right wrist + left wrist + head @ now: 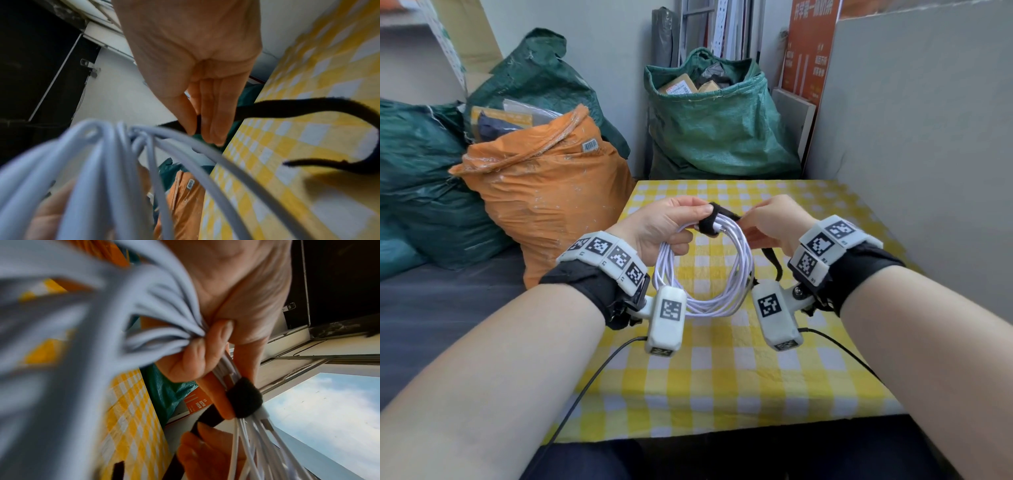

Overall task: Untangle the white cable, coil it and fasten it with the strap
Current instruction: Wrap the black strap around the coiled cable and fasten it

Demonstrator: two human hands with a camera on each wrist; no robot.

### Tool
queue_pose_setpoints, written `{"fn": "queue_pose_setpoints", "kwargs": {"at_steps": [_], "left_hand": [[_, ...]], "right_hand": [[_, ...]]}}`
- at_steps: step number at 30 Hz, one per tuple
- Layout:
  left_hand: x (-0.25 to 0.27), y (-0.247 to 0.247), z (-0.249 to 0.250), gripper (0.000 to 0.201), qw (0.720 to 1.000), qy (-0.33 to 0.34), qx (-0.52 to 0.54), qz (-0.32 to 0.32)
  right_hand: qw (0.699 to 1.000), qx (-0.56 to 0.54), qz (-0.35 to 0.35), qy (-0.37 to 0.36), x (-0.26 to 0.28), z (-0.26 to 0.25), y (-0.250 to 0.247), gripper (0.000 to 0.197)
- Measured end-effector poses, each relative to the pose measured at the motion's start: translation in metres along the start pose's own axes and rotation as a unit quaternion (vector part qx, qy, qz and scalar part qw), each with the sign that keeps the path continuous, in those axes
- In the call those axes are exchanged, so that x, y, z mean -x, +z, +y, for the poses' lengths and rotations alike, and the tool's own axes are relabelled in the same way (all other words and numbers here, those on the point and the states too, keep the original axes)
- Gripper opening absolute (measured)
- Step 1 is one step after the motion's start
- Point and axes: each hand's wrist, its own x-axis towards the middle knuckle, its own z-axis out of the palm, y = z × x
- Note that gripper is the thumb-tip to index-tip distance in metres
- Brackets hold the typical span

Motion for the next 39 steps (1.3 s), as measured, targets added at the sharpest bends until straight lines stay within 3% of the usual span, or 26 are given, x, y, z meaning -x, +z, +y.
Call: {"fn": "queue_pose_setpoints", "kwargs": {"at_steps": [3, 7, 11, 13, 15, 18, 24, 31, 36, 39], "left_hand": [[-0.005, 0.001, -0.001, 0.010, 0.998, 0.024, 0.040, 0.048], [-0.007, -0.001, -0.003, 0.012, 0.993, 0.047, 0.044, 0.097], [-0.009, -0.001, -0.007, 0.009, 0.991, 0.055, 0.017, 0.123], [-0.010, 0.000, -0.008, 0.019, 0.992, 0.050, 0.012, 0.118], [-0.009, 0.000, -0.007, 0.015, 0.993, 0.044, 0.000, 0.108], [-0.008, 0.000, -0.005, 0.013, 0.995, 0.034, -0.032, 0.090], [-0.005, -0.002, -0.002, 0.015, 0.995, 0.026, -0.079, 0.048], [-0.007, -0.005, -0.005, 0.016, 0.995, 0.035, -0.077, 0.059], [-0.010, -0.006, -0.005, 0.017, 0.994, 0.044, -0.057, 0.076], [-0.010, -0.009, -0.006, 0.016, 0.994, 0.040, -0.054, 0.091]], "right_hand": [[0.996, 0.060, -0.065, 0.018, 0.003, 0.001, 0.007, 0.015], [0.983, -0.056, -0.168, 0.041, 0.006, 0.000, 0.002, 0.035], [0.977, -0.013, -0.211, 0.034, 0.004, -0.001, 0.004, 0.061], [0.971, 0.007, -0.238, 0.019, 0.008, -0.003, 0.007, 0.044], [0.965, -0.010, -0.260, 0.016, 0.011, -0.004, 0.008, 0.018], [0.968, -0.050, -0.246, 0.010, 0.008, 0.000, 0.009, 0.012], [0.969, -0.004, -0.248, -0.018, 0.005, 0.004, 0.010, 0.015], [0.968, 0.010, -0.249, -0.030, 0.006, 0.006, 0.013, 0.025], [0.976, 0.083, -0.183, -0.088, 0.004, 0.007, 0.018, 0.011], [0.979, 0.103, -0.107, -0.139, 0.004, 0.007, 0.023, 0.019]]}}
